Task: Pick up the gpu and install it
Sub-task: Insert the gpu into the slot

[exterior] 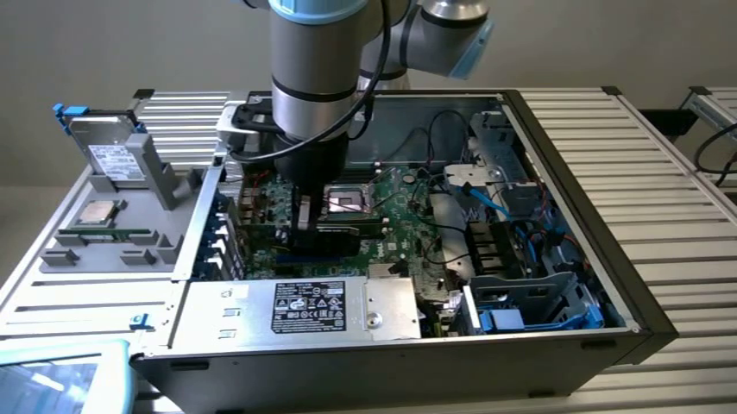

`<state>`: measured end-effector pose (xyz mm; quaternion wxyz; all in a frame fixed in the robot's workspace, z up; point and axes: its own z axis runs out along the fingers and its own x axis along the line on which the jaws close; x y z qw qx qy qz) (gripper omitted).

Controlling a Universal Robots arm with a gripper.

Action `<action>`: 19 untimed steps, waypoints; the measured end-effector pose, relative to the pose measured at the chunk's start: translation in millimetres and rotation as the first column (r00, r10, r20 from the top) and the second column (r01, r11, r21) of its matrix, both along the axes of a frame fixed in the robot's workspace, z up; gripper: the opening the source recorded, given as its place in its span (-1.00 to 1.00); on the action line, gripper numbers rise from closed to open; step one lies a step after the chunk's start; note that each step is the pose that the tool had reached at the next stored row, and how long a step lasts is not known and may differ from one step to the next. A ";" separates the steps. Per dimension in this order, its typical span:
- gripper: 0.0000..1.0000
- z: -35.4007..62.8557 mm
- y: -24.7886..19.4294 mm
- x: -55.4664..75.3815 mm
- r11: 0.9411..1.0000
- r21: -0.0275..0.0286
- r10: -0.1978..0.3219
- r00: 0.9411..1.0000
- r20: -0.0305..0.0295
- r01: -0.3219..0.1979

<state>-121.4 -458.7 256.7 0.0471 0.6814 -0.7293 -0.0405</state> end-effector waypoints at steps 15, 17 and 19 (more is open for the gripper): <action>-0.44 -3.4 0.9 -0.9 1.000 0.000 0.000 1.000 0.000 0.000; -0.44 -3.5 1.0 -1.0 1.000 0.000 0.000 1.000 0.000 0.000; -0.44 -3.5 1.0 -1.0 1.000 0.000 0.000 1.000 0.000 0.000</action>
